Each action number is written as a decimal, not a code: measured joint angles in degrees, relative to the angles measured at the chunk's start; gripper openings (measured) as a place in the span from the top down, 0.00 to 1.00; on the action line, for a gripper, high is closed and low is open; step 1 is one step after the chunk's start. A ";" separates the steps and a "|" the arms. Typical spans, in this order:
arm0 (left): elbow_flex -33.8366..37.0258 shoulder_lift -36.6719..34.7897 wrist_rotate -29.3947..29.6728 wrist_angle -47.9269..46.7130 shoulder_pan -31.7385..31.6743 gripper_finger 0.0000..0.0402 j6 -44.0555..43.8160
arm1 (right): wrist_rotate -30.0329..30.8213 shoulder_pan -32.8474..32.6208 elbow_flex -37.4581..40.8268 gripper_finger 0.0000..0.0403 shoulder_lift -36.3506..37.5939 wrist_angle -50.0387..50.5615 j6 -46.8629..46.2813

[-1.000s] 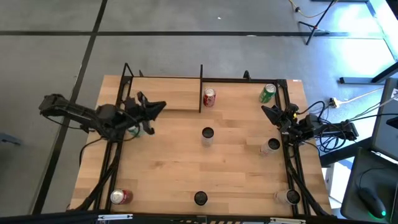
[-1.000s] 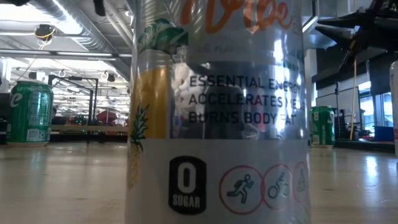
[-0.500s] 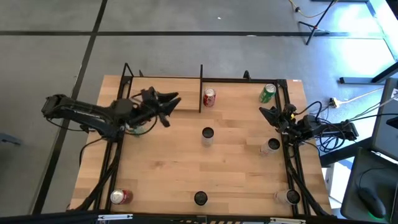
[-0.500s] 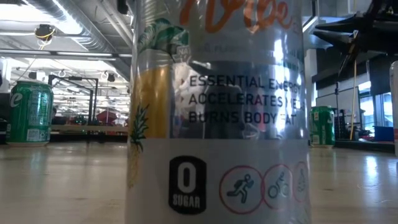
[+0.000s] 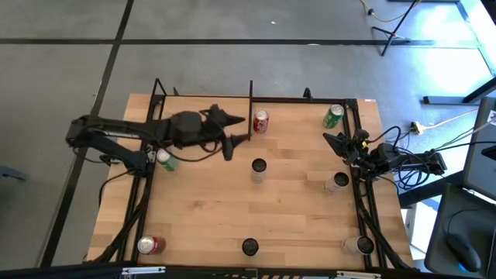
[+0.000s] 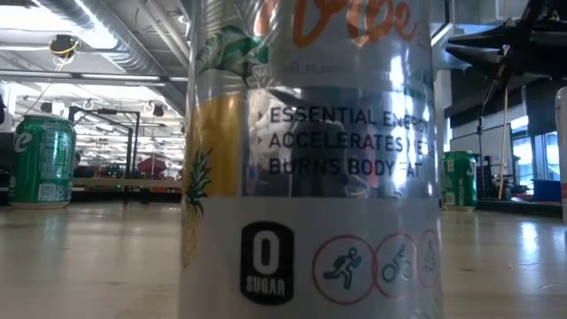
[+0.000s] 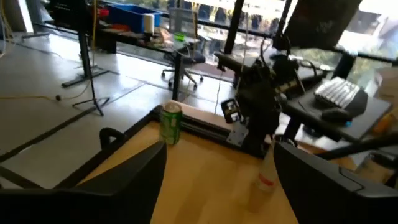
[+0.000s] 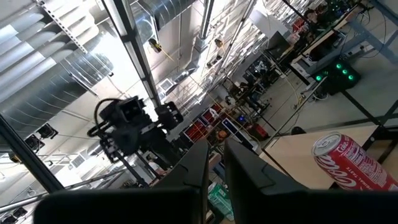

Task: Place canned beverage on shelf
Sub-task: Put the top white-yellow soda can on the shelf

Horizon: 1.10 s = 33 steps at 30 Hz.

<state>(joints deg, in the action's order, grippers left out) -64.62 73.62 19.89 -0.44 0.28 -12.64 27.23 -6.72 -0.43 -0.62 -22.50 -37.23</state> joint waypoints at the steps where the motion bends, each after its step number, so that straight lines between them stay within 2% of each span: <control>1: 0.00 0.58 0.27 0.05 0.55 0.27 0.08 | -0.01 -0.02 0.00 0.90 0.00 0.00 0.00; 11: 0.00 9.14 0.49 -1.15 3.56 0.28 -0.49 | 0.21 -0.02 0.00 0.90 0.00 1.56 0.00; 17: -0.79 14.24 -4.70 -3.06 3.32 0.28 -2.09 | 0.20 -0.04 0.00 0.90 0.00 3.34 -0.01; 24: -2.36 17.76 -4.29 -7.59 3.47 0.28 1.12 | 0.21 -0.04 -0.02 0.90 0.00 3.45 -0.15; 29: -2.34 20.30 -10.40 -6.18 3.09 0.28 1.22 | -1.28 -0.04 -0.02 0.90 0.00 3.43 -0.22; 33: -2.32 21.92 -10.34 -6.50 3.22 0.28 1.19 | -2.37 -0.04 -0.04 0.90 0.00 4.26 -0.24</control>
<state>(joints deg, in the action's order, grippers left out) -66.94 95.54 9.56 -6.94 3.49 -11.44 24.86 -6.76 -0.47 -0.62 -18.24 -37.47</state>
